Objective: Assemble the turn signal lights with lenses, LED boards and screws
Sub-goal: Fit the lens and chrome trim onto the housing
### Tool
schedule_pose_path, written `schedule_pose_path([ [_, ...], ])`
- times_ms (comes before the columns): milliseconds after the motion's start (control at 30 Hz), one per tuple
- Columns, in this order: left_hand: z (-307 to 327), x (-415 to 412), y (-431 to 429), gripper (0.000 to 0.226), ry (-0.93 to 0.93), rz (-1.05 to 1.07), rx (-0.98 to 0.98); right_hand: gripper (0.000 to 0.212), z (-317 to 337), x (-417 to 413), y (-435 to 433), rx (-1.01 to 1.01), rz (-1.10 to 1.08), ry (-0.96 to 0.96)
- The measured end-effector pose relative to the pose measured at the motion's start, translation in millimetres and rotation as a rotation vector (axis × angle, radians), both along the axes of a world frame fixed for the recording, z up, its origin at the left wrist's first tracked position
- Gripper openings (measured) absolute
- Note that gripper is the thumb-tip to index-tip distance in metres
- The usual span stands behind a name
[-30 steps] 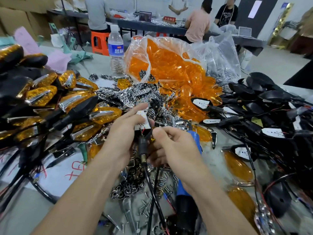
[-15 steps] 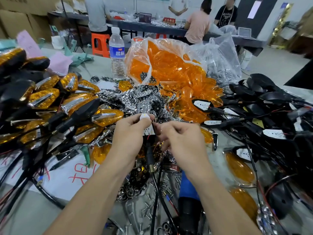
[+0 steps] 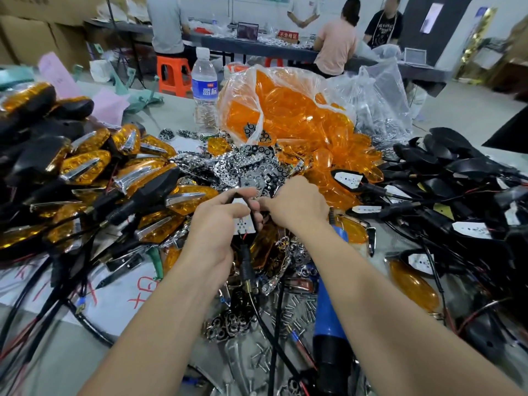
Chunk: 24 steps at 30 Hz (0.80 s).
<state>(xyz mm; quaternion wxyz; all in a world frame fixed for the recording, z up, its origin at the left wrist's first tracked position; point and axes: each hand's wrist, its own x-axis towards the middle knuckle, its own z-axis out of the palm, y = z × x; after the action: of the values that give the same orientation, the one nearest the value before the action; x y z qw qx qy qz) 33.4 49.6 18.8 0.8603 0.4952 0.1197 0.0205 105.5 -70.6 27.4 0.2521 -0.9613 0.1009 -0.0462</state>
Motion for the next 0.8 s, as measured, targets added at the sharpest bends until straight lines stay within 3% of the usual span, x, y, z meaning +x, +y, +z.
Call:
schedule_pose_path([
  [133, -1.3, 0.9, 0.8, 0.026, -0.001, 0.020, -0.071, 0.040, 7.6, -13.8, -12.2, 0.084, -0.010, -0.200],
  [267, 1.8, 0.6, -1.5, 0.029, -0.011, 0.024, -0.073, 0.029, 18.2, -45.9, -23.0, 0.487, 0.001, -0.457],
  [367, 6.3, -2.6, -5.1, 0.030, -0.036, 0.025, -0.013, 0.010, 19.2, -72.9, -26.5, 0.770, 0.069, -0.449],
  [567, 8.9, -11.6, -16.5, 0.041, -0.082, -0.009, 0.232, 0.022, -2.0, -105.3, -28.0, 1.022, 0.159, -0.393],
  [800, 4.7, -13.9, -24.4, 0.028, -0.163, -0.006, 0.462, 0.015, -8.7, -110.7, -40.9, 1.046, 0.221, -0.351],
])
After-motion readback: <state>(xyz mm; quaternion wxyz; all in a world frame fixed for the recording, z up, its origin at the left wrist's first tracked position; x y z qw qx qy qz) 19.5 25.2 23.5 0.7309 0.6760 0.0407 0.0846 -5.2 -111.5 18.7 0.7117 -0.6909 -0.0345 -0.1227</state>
